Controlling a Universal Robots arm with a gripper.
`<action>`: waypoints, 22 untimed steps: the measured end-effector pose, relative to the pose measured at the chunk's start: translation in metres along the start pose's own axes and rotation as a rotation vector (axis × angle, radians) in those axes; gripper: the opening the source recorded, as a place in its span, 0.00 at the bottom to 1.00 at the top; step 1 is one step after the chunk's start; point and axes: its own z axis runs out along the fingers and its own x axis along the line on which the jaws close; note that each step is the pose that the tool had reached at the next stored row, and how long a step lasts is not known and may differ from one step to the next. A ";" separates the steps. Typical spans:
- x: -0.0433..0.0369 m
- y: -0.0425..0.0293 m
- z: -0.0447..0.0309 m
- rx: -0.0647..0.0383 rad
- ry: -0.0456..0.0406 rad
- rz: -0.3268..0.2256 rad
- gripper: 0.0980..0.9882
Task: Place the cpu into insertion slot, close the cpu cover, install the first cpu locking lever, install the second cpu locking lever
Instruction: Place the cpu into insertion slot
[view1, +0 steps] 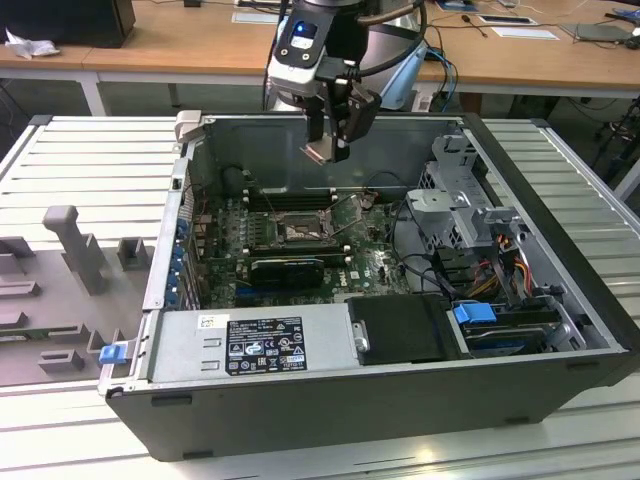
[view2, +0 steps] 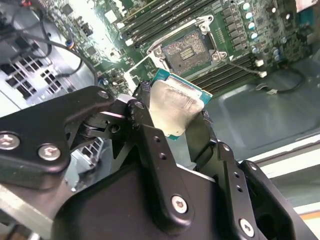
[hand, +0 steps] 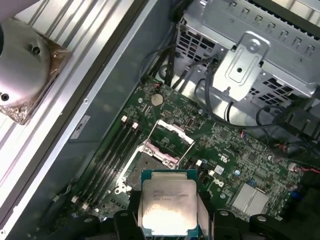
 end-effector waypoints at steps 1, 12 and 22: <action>0.0000 0.0000 0.0001 0.000 -0.0014 0.016 0.48; 0.0000 -0.0002 0.0028 -0.003 -0.0161 0.180 0.48; -0.0002 -0.0008 0.0085 -0.001 -0.0299 0.268 0.48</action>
